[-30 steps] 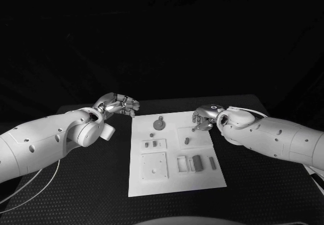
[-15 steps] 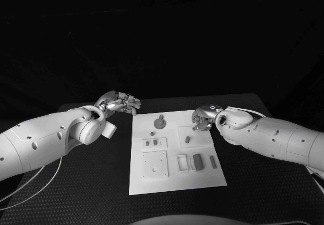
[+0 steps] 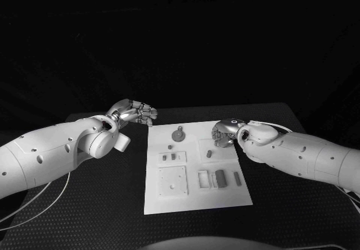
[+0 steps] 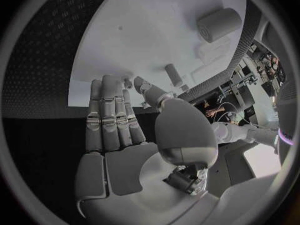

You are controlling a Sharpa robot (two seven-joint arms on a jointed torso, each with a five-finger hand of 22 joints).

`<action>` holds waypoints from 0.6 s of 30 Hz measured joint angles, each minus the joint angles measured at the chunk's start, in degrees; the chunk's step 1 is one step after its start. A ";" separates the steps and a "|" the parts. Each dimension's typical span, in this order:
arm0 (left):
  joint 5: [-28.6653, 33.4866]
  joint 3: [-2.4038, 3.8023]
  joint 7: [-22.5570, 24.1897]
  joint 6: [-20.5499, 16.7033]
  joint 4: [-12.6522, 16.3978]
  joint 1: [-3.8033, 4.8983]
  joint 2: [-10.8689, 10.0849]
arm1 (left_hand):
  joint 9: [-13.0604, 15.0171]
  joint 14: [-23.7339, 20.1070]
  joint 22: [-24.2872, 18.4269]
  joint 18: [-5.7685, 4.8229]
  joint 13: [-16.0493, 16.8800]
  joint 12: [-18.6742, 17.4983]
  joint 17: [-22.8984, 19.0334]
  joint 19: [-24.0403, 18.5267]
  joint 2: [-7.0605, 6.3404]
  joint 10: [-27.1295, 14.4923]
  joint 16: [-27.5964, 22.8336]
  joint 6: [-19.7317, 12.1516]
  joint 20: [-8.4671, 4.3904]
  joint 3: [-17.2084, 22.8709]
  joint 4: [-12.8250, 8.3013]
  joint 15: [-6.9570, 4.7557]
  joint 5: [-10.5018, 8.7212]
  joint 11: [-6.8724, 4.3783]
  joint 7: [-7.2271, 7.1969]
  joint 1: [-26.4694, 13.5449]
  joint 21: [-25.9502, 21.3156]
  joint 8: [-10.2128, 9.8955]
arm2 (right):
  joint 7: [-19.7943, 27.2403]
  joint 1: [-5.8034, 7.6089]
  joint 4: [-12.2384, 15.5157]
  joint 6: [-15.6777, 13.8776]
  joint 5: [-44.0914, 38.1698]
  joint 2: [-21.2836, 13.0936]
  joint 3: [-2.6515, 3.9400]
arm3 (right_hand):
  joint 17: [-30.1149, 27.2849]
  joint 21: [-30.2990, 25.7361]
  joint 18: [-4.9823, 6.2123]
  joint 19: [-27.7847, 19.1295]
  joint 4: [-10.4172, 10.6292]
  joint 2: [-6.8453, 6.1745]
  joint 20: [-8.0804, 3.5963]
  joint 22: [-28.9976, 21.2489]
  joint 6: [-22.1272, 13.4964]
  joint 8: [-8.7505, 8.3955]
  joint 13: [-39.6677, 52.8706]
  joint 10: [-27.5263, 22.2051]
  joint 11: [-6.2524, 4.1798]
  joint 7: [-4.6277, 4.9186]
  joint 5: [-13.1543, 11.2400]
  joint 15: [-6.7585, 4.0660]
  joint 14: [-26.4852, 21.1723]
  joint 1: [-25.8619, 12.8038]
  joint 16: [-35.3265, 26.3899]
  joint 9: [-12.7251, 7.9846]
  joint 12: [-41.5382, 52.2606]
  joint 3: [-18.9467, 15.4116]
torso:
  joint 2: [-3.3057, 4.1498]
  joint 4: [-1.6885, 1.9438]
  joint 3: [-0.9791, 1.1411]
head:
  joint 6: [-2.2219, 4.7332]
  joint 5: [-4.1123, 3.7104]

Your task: Assemble the parts on the task board

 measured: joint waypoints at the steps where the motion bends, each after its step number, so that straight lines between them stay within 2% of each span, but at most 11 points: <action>1: 0.00 0.00 0.00 0.00 -0.05 0.00 0.00 | 0.00 0.00 0.00 -0.01 0.00 0.00 0.00 0.00 0.00 0.00 0.00 0.00 0.00 0.00 0.00 0.00 0.00 0.00 0.00 0.00 0.00 0.00 | 0.00 -0.01 -0.09 -0.04 0.00 0.11 0.01 | 0.03 0.00 0.00 0.00 0.00 0.12 0.00 0.04 0.09 0.01 0.03 0.08 -0.08 0.04 0.00 0.00 0.00 0.12 0.00 0.00 -0.03 0.00 | 0.00 -0.01 -0.01 | -0.03 0.07; 10: 0.01 0.00 -0.06 0.01 -0.13 0.00 0.07 | 0.00 0.00 -0.06 -0.06 0.04 0.00 0.00 0.00 0.00 0.00 0.00 0.00 0.00 0.00 0.00 0.00 0.00 0.00 0.00 0.00 0.00 0.00 | 0.04 -0.20 -1.11 -0.51 -0.05 0.85 0.08 | 0.30 -0.39 0.00 0.00 -0.16 1.16 0.00 0.38 1.25 0.68 0.51 1.82 -0.59 -0.72 0.00 0.01 0.00 1.16 0.00 0.21 -0.24 -0.16 | 0.00 -0.03 0.03 | -0.27 0.26; 11: 0.01 0.00 -0.07 0.01 -0.13 0.00 0.08 | 0.00 0.00 -0.12 -0.07 0.04 0.00 0.00 0.00 0.00 -0.01 0.00 0.00 0.00 0.00 0.00 0.00 0.00 0.00 0.00 0.00 0.00 0.00 | 0.05 -0.21 -1.22 -0.57 -0.08 0.93 0.08 | 0.30 -0.47 0.00 0.00 -0.16 1.68 0.00 0.40 1.46 0.68 0.62 1.82 -0.59 -0.54 0.00 0.01 0.00 1.31 0.00 0.28 -0.24 -0.16 | -0.01 -0.03 0.03 | -0.31 0.27; 18: 0.01 0.00 -0.18 0.03 -0.19 0.00 0.09 | -0.01 0.00 -0.16 -0.31 0.04 0.00 0.00 0.00 0.00 -0.01 0.00 0.00 0.00 0.00 0.00 0.00 0.00 0.00 0.00 0.00 0.00 0.00 | 0.04 -0.26 -1.05 -0.61 -0.83 0.81 0.09 | 0.59 -0.69 0.00 0.00 -0.32 2.92 0.00 0.80 3.29 1.89 1.30 3.47 -1.11 -1.36 0.00 -0.26 0.00 2.42 0.00 0.79 -0.49 0.01 | -0.01 -0.02 0.03 | -0.49 0.31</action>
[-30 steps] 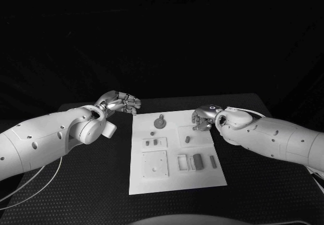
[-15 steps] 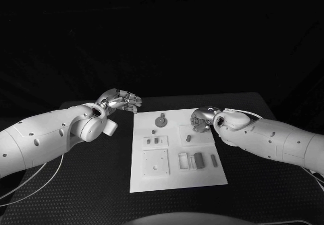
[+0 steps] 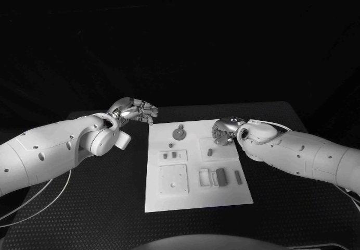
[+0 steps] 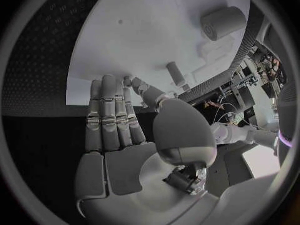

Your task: Assemble the parts on the task board

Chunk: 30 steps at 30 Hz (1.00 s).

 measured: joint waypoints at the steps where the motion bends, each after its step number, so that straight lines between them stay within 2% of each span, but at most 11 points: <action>1: 0.00 0.00 -0.03 0.02 0.00 0.00 -0.01 | 0.00 0.00 0.00 -0.01 0.00 0.00 0.00 0.00 0.00 0.12 -0.17 0.00 0.00 -0.09 -0.09 0.00 0.00 -0.12 0.00 0.00 0.00 0.00 | -0.01 -0.02 0.11 0.02 -0.17 -0.09 0.00 | 0.05 0.00 0.00 0.02 0.00 0.19 -0.02 0.06 0.30 0.23 0.29 0.44 -0.09 -0.24 0.00 -0.20 0.07 0.18 0.00 0.12 -0.02 0.00 | 0.00 -0.01 0.00 | -0.04 0.00; 4: -0.01 0.00 -0.13 0.05 0.00 0.00 -0.08 | 0.00 0.00 0.00 -0.01 0.05 0.00 0.00 0.00 0.00 0.20 -0.22 0.00 0.00 -0.16 -0.16 0.00 0.00 -0.20 0.00 0.00 0.00 0.00 | -0.09 -0.06 0.40 0.02 -0.76 -0.30 0.01 | 0.17 -0.22 0.00 0.45 -0.25 0.06 -0.05 0.24 1.07 0.61 0.73 1.13 -0.41 -0.64 -0.01 -0.32 0.08 1.26 0.00 0.46 -0.04 0.24 | 0.00 -0.02 0.00 | -0.18 0.01; 6: -0.02 0.00 -0.20 0.06 0.00 0.00 -0.10 | 0.00 0.00 0.00 -0.02 0.05 0.00 0.00 0.00 0.00 0.20 -0.22 0.00 0.00 -0.16 -0.16 0.00 0.00 -0.20 0.00 0.00 0.00 0.00 | -0.16 -0.09 0.57 -0.02 -1.20 -0.34 0.03 | 0.17 -0.51 0.00 1.16 0.04 -1.00 0.11 0.24 1.60 0.61 0.91 1.55 -0.41 -0.57 -0.02 -0.53 0.29 2.39 0.00 0.61 -0.07 3.10 | 0.00 -0.04 0.00 | -0.24 0.01; 10: -0.04 0.00 -0.31 0.08 0.01 0.00 -0.13 | 0.00 0.00 -0.06 -0.03 0.04 0.00 0.00 0.00 0.00 0.20 -0.22 0.00 0.00 -0.16 -0.16 0.00 0.00 -0.20 0.00 0.00 0.00 0.00 | -0.41 -0.17 0.82 -0.22 -2.05 -0.38 0.03 | 0.33 -0.51 0.00 1.44 -0.06 -1.08 -0.01 0.52 1.93 0.60 1.97 1.99 -0.66 -0.90 0.05 -0.78 0.55 2.44 0.00 0.79 -0.43 5.80 | 0.00 -0.08 0.00 | -0.36 0.01; 13: -0.06 0.00 -0.38 0.09 0.01 0.00 -0.13 | 0.00 0.00 -0.07 -0.03 0.04 0.00 0.01 0.00 0.00 0.20 -0.22 -0.03 0.00 -0.16 -0.16 0.00 0.00 -0.20 0.03 0.00 0.00 0.00 | -0.69 -0.24 1.04 -0.49 -2.70 -0.41 0.02 | 0.47 -0.51 0.00 1.74 -0.15 -1.66 -0.30 0.86 2.16 0.90 2.56 2.18 -0.79 -0.85 0.08 -0.79 0.57 3.01 0.29 1.00 -0.46 6.35 | -0.01 -0.08 0.02 | -0.46 -0.11; 15: -0.07 0.00 -0.43 0.10 0.01 0.00 -0.13 | 0.00 0.00 -0.16 -0.03 0.04 0.00 0.01 0.00 0.00 0.20 -0.22 -0.20 0.00 -0.16 -0.16 0.00 0.00 -0.20 0.20 0.00 0.00 0.00 | -0.94 -0.30 1.18 -0.71 -3.17 -0.44 -0.01 | 0.64 -0.51 0.00 1.76 -0.15 -2.54 -0.32 1.38 2.52 0.90 3.10 2.48 -0.73 -1.08 0.10 -0.97 0.78 3.15 0.29 1.20 -0.39 6.65 | -0.01 -0.08 0.03 | -0.51 -0.16; 20: -0.12 0.00 -0.56 0.13 -0.04 0.00 -0.13 | -0.11 0.00 -0.37 -0.04 0.04 0.00 -0.06 0.00 0.00 0.19 -0.40 -0.32 0.00 -0.13 -0.19 0.00 0.00 -0.20 0.32 0.00 0.00 0.00 | -1.43 -0.41 1.21 -1.17 -4.06 -0.34 -0.06 | 0.94 -0.51 0.00 1.96 -0.17 -3.46 -0.52 2.26 2.62 0.90 3.76 2.69 -0.93 -1.18 0.11 -1.03 1.03 4.03 0.67 1.44 -0.37 7.10 | -0.01 -0.05 0.03 | -0.58 -0.22; 25: -0.17 0.00 -0.68 0.15 -0.04 0.01 -0.13 | -0.18 0.00 -0.63 -0.05 0.03 0.00 -0.11 0.00 0.00 0.19 -0.56 -0.46 0.00 -0.18 -0.46 0.00 0.00 -0.20 0.45 0.00 0.00 0.00 | -1.73 -0.61 1.23 -1.82 -4.65 -0.29 -0.06 | 1.17 -0.25 0.00 1.96 -0.14 -3.99 -0.52 2.81 2.81 0.90 4.08 2.95 -1.07 -1.37 0.10 -1.09 1.14 4.64 0.88 1.56 -0.37 7.12 | -0.01 -0.05 0.00 | -0.64 -0.22; 30: -0.22 0.00 -0.76 0.16 -0.04 0.01 -0.15 | -0.24 0.00 -0.78 -0.07 0.03 -0.23 -0.12 0.00 0.00 -0.01 -0.56 -0.61 0.00 -0.03 -0.60 0.00 0.00 0.01 0.61 0.00 0.00 0.00 | -2.10 -0.96 1.53 -3.34 -5.15 -0.49 -0.14 | 2.01 0.73 -0.04 3.76 -0.14 -4.30 -1.20 3.73 3.81 1.62 4.09 3.80 -1.23 -1.85 0.10 -1.73 1.98 4.96 2.33 2.09 -0.41 7.12 | -0.03 -0.05 -0.02 | -0.62 -0.29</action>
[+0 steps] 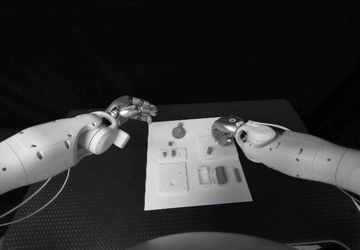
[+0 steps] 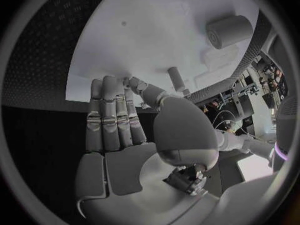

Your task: Assemble the parts on the task board

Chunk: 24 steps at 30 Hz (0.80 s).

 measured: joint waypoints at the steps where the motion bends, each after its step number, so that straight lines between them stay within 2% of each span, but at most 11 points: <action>1: -0.01 0.00 -0.01 0.00 0.00 0.00 -0.01 | 0.00 0.00 0.00 0.00 0.00 0.00 0.00 0.00 0.00 0.00 0.00 0.00 0.00 0.00 0.00 0.00 0.00 0.00 0.00 0.00 0.00 0.00 | -0.06 -0.05 0.08 -0.29 -0.05 -0.04 -0.03 | 0.25 0.20 -0.04 0.33 0.00 -0.08 -0.23 0.24 0.32 0.11 0.00 0.11 0.10 -0.01 0.00 -0.09 0.12 0.08 0.37 0.31 -0.01 0.00 | -0.01 -0.02 -0.01 | 0.05 -0.06; 4: -0.03 0.00 -0.03 0.02 0.00 0.00 -0.01 | 0.00 0.00 -0.06 -0.01 0.00 0.00 0.00 0.00 0.00 -0.20 -0.24 0.00 0.00 0.00 0.00 0.00 0.00 0.20 0.00 0.00 0.00 0.00 | -0.24 -0.18 0.37 -1.18 -0.08 -0.25 -0.11 | 0.74 0.37 -0.38 0.98 -0.01 -0.08 -0.62 0.72 0.41 0.13 0.00 0.38 0.02 -0.10 0.00 -0.09 0.29 0.08 1.07 0.83 0.00 0.01 | 0.00 -0.03 -0.01 | 0.13 -0.15; 6: -0.04 0.00 -0.03 0.02 -0.05 0.00 0.04 | 0.00 0.00 -0.06 -0.02 0.00 0.00 0.00 0.00 0.00 -0.21 -0.23 0.00 0.00 0.00 0.00 0.00 0.00 0.20 0.00 0.00 0.00 0.00 | -0.33 -0.27 0.62 -1.71 -0.07 -0.45 -0.15 | 0.89 0.54 -0.02 1.07 0.08 -0.08 -0.55 0.90 0.47 0.16 0.00 0.38 0.01 -0.17 -0.05 -0.08 0.30 0.08 1.11 1.11 0.04 0.09 | 0.00 -0.03 -0.01 | 0.20 -0.21; 14: -0.09 0.00 -0.04 0.02 -0.30 0.00 0.03 | 0.00 0.00 -0.12 -0.04 -0.01 0.00 0.01 0.00 0.00 -0.20 -0.24 -0.20 0.00 0.00 0.00 0.00 0.00 0.20 0.20 0.00 0.00 0.00 | -0.57 -0.47 1.61 -2.86 0.31 -1.42 -0.22 | 1.08 0.55 0.26 1.28 0.14 -0.08 -0.75 1.22 0.67 0.50 0.00 0.41 -0.01 -0.38 -0.11 -0.11 0.49 0.08 1.46 1.50 0.38 0.16 | 0.00 0.04 -0.04 | 0.30 -0.30; 24: -0.12 0.00 -0.04 0.02 -0.50 0.00 0.10 | 0.01 0.00 -0.22 -0.07 0.05 0.00 0.01 0.00 0.00 -0.20 -0.24 -0.20 0.00 0.00 0.00 0.00 0.00 0.20 0.20 0.00 0.00 0.00 | -0.68 -0.18 1.90 -3.00 0.77 -1.59 0.18 | 1.20 0.63 0.32 1.68 0.13 -0.07 -0.95 1.36 0.74 0.50 0.00 1.03 -0.63 -0.45 -0.28 -0.45 1.26 0.07 1.67 1.61 0.39 0.16 | 0.01 0.08 -0.05 | 0.37 -0.21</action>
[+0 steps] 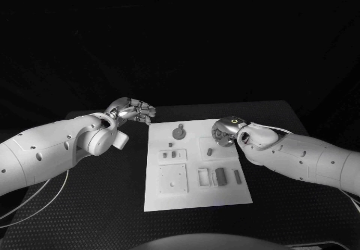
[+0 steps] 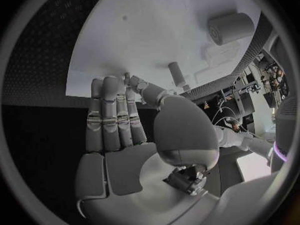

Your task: Assemble the parts on the task board

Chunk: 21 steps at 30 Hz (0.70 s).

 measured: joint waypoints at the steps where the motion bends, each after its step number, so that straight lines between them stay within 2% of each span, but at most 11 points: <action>1: 0.00 0.00 0.00 0.00 -0.03 0.00 0.00 | 0.00 0.00 0.00 0.00 0.00 0.00 0.00 0.00 0.00 0.00 0.00 0.00 0.00 0.00 0.00 0.00 0.00 0.00 0.00 0.00 0.00 0.00 | 0.00 0.06 0.06 0.00 0.06 -0.03 0.04 | 0.00 0.00 0.00 0.00 0.00 0.00 0.00 0.04 0.00 0.00 0.00 0.00 0.00 0.00 0.00 0.00 0.00 0.00 0.00 0.04 0.00 0.00 | 0.00 0.00 0.00 | 0.01 0.00; 10: -0.03 0.00 0.00 0.00 -0.37 0.01 0.07 | -0.05 0.00 -0.05 -0.04 -0.01 0.00 0.00 0.00 0.00 0.00 0.00 0.00 0.00 0.00 0.00 0.00 0.00 0.00 0.00 0.00 0.00 0.00 | 0.00 0.49 0.56 -0.01 0.80 -0.32 0.42 | 0.05 0.00 -0.01 0.00 -0.01 0.00 0.00 0.16 0.00 0.00 0.01 0.19 -0.19 0.00 0.25 -0.19 0.13 0.00 0.23 0.15 -0.01 -0.01 | 0.01 -0.04 0.04 | 0.03 0.04; 16: -0.05 0.00 0.00 0.00 -0.56 0.01 0.08 | -0.05 0.00 -0.04 -0.06 -0.01 0.00 0.00 0.00 0.00 0.00 0.00 0.00 0.00 0.00 0.00 0.00 0.00 0.00 0.00 0.00 0.00 0.00 | -0.01 0.87 2.15 0.15 1.67 -1.45 0.73 | 0.06 0.00 -0.02 0.00 -0.25 0.00 0.01 0.17 0.00 0.00 0.01 0.20 -0.20 -0.01 0.25 -0.21 0.14 0.00 0.23 0.29 -0.01 0.23 | 0.01 -0.03 0.07 | -0.02 0.11; 17: -0.05 0.00 0.00 0.00 -0.57 0.01 0.06 | -0.05 0.00 -0.09 -0.07 -0.01 0.00 0.00 0.00 0.00 0.00 0.00 0.00 0.00 0.00 0.00 0.00 0.00 0.00 0.00 0.00 0.00 0.00 | -0.02 0.94 2.56 0.22 1.85 -1.70 0.80 | 0.05 0.01 0.01 0.00 -0.54 0.51 0.01 0.17 -0.06 -0.04 1.45 0.42 -0.41 -0.11 0.41 -0.32 0.25 0.52 0.23 0.24 0.20 0.53 | 0.01 -0.04 0.07 | -0.03 0.12; 18: -0.05 0.00 0.00 0.00 -0.57 0.01 0.03 | -0.05 0.00 -0.10 -0.07 -0.01 0.00 0.00 0.00 0.00 0.00 0.00 0.00 0.00 0.00 0.00 0.00 0.00 0.00 0.00 0.00 0.00 0.00 | -0.05 1.09 3.07 0.33 2.08 -2.03 0.88 | 0.08 0.01 0.49 0.00 -0.63 1.05 0.00 0.35 0.22 0.16 2.63 0.71 -0.72 0.00 0.50 -0.76 0.24 1.05 0.24 0.46 0.27 0.62 | 0.01 -0.04 0.07 | -0.05 0.16; 21: -0.06 0.00 -0.02 0.00 -0.57 0.01 -0.03 | -0.05 0.00 -0.10 -0.08 0.04 0.00 0.00 0.00 0.00 0.00 0.00 0.00 0.00 0.00 0.00 0.00 0.00 0.00 0.00 0.00 0.00 0.00 | -0.06 1.63 4.00 0.53 2.52 -2.63 0.99 | 0.08 0.01 0.51 0.00 -0.45 1.05 0.00 0.36 0.22 0.16 3.16 0.70 -0.72 0.01 0.51 -0.86 0.20 1.04 0.24 0.43 0.26 0.44 | 0.01 -0.07 0.07 | -0.13 0.21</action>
